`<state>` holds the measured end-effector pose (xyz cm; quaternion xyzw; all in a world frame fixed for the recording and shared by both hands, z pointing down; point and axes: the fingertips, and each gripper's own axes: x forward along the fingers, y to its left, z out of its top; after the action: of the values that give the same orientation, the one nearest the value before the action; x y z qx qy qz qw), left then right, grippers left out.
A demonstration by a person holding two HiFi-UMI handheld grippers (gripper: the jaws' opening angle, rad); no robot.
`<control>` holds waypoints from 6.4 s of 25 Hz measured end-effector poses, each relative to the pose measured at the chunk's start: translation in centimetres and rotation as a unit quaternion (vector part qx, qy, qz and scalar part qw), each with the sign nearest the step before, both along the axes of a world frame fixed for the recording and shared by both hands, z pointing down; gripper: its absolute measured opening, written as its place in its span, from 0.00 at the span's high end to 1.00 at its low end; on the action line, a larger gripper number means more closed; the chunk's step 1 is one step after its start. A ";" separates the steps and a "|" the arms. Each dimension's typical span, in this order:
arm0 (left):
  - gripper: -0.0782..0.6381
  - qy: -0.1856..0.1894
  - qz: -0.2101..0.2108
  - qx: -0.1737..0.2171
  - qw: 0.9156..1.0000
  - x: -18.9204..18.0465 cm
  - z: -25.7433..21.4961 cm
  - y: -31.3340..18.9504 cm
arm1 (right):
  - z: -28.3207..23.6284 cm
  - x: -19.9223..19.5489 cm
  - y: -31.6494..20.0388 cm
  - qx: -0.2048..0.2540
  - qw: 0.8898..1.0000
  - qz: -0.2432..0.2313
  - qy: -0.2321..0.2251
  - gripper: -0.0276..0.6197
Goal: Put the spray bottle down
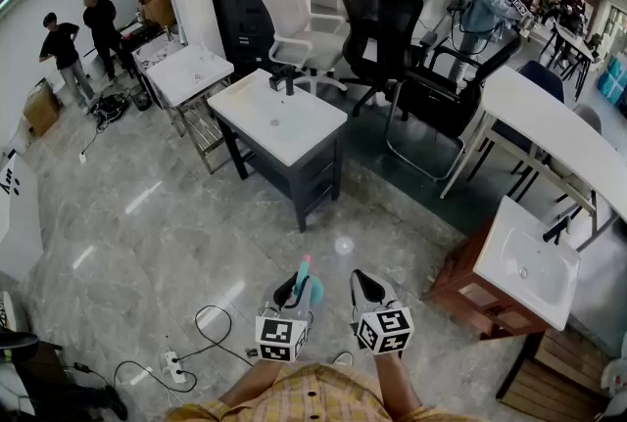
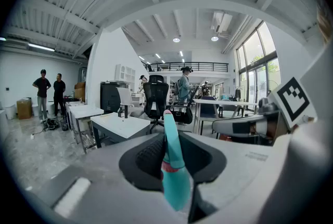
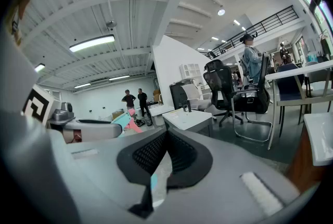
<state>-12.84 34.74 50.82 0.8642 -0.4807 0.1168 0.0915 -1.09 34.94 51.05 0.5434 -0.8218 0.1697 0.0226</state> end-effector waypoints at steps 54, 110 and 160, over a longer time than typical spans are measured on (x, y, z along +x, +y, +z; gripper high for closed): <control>0.77 0.040 -0.003 0.015 0.999 6.4 0.1 -33.5 | -0.7 8.5 -33.0 0.007 0.999 0.037 0.005 0.95; 0.77 0.015 -0.028 -0.024 0.999 11.6 6.3 -68.3 | 4.5 10.3 -66.4 -0.018 0.999 -0.045 0.022 0.95; 0.75 -0.019 -0.061 -0.033 0.997 12.9 16.1 -85.8 | 11.5 12.3 -76.4 -0.081 0.994 -0.070 0.001 0.95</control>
<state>0.04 -51.03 66.87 0.8274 -0.5301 0.1429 0.1184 11.23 -41.44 62.54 0.4808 -0.8414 0.2337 0.0791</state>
